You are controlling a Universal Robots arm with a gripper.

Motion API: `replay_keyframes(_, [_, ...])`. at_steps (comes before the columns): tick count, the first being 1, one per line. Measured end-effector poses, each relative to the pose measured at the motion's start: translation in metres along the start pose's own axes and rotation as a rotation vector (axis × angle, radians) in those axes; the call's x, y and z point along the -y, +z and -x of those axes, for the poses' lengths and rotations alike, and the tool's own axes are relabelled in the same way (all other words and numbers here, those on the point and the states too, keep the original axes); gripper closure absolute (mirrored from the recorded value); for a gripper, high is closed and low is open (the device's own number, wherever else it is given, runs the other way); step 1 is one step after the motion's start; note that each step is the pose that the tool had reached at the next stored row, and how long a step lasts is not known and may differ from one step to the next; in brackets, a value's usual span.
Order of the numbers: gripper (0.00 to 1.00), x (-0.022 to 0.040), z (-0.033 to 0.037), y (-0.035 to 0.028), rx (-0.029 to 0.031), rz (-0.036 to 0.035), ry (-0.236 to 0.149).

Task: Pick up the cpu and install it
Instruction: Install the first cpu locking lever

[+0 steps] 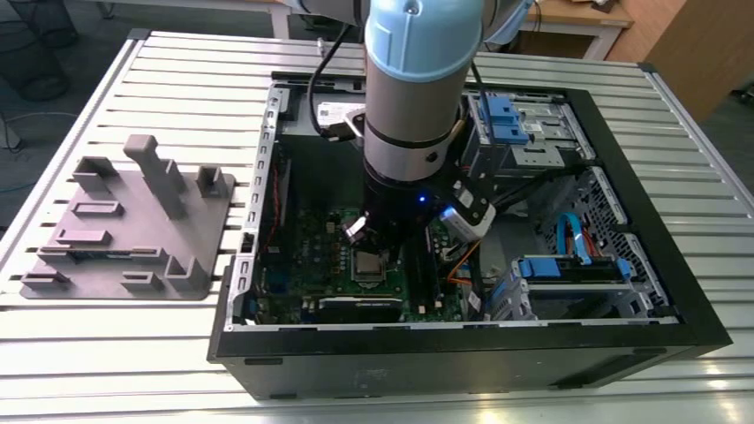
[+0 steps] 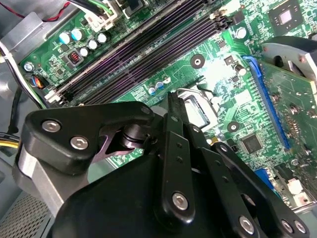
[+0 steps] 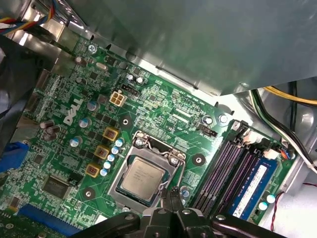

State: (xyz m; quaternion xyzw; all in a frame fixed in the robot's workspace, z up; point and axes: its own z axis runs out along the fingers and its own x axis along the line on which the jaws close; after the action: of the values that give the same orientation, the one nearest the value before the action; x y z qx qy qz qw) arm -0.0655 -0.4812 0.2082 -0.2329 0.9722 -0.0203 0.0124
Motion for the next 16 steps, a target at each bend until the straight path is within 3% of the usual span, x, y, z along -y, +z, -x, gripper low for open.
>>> replay_keyframes(16, [0.89,-0.0002,-0.0001,0.0053,0.0000,0.0000,0.002])
